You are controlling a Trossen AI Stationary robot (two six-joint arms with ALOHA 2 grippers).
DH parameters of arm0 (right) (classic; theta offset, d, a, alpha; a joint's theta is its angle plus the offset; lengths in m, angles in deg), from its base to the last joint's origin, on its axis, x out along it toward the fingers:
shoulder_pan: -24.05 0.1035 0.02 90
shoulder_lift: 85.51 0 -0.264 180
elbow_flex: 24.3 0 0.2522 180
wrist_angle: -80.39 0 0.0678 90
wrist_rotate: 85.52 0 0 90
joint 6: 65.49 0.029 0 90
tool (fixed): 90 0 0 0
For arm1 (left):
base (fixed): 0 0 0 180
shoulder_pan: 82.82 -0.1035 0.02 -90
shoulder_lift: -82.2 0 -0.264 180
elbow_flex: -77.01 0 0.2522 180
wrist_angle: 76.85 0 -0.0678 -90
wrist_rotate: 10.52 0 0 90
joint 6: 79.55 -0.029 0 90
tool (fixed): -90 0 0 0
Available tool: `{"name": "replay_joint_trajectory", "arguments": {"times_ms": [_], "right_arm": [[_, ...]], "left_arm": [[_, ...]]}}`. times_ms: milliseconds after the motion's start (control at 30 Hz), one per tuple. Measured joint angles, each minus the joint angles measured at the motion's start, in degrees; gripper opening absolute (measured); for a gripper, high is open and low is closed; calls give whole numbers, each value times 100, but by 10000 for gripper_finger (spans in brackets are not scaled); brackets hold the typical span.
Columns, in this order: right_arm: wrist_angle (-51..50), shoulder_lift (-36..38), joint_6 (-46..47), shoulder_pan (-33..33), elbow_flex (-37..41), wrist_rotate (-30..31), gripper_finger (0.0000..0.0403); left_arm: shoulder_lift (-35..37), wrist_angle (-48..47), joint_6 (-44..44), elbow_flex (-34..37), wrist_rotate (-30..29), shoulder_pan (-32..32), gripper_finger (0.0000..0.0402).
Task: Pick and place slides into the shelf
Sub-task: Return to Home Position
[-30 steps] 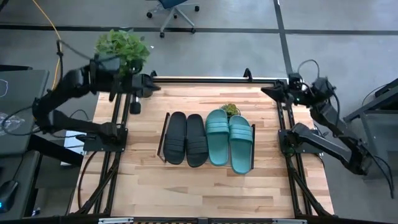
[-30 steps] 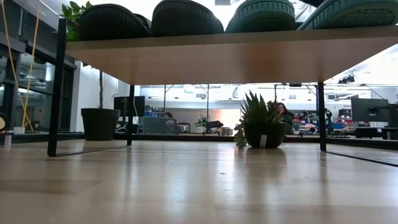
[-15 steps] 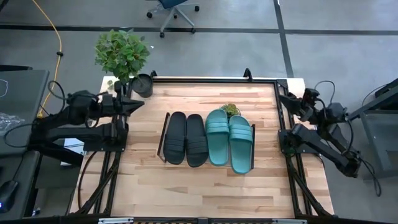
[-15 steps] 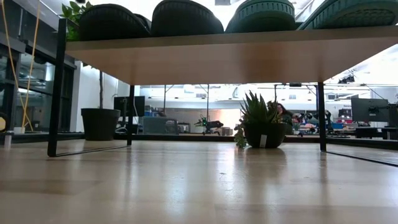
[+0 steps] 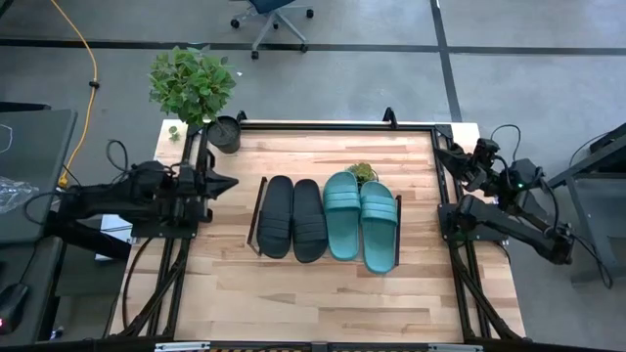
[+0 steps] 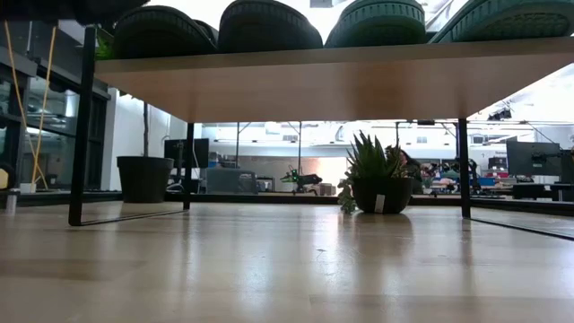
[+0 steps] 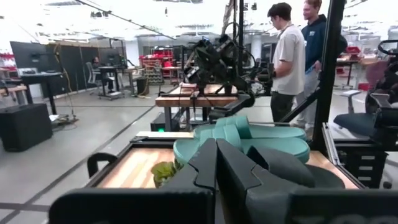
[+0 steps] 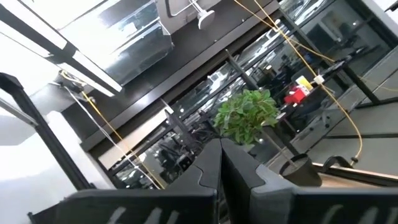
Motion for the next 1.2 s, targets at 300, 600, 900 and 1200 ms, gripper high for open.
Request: {"name": "replay_joint_trajectory", "arguments": {"times_ms": [300, 600, 900, 1200], "right_arm": [[18, -513, -577, 593, 0, 777, 0], [666, -1289, -903, 1381, 0, 1042, 0], [564, -1303, -726, 1949, 0, 1608, 0], [512, -1305, -584, 2374, 0, 2111, 0]], "left_arm": [[0, 988, 110, 823, -49, 225, 0], [40, 1238, 105, 1173, -27, 220, 0], [595, 1739, 129, 1714, 391, 220, 0], [1308, 1019, -145, 1720, 447, 220, 0]]}}
